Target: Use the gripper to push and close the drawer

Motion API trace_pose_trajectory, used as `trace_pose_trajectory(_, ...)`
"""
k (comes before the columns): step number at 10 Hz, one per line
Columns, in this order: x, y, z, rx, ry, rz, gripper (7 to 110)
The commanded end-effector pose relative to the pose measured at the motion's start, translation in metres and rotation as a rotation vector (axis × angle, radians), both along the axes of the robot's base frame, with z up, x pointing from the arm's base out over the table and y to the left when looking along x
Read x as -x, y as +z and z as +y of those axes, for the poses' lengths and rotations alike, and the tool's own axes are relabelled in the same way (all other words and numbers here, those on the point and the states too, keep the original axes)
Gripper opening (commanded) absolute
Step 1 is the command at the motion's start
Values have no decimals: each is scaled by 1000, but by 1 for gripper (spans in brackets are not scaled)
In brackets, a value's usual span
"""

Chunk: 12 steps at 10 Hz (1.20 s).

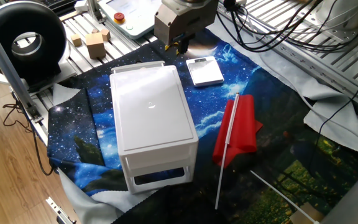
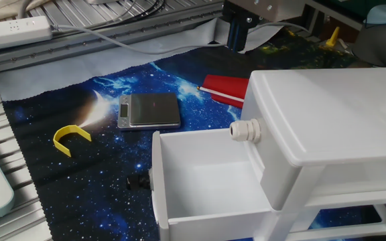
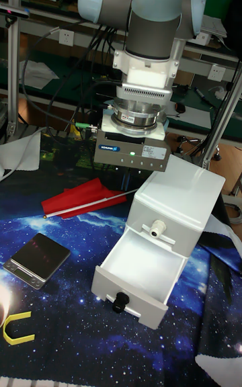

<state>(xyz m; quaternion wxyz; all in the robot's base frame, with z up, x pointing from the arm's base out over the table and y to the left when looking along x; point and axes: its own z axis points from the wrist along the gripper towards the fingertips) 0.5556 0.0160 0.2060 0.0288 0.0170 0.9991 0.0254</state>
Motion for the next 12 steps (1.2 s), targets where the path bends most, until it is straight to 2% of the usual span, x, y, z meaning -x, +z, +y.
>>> trace_pose_trajectory(1, -1, 3, -14, 53, -5, -7, 7)
trace_pose_trajectory(4, -2, 2, -17, 62, -40, -8, 7)
trace_pose_trajectory(6, 2, 1, -11, 38, -66, 8, 7)
trace_pose_trajectory(7, 5, 1, -12, 43, -81, 22, 7)
trace_pose_trajectory(10, -1, 6, -10, 22, -142, -2, 7)
trace_pose_trajectory(12, -2, 3, -18, 49, -148, -5, 7)
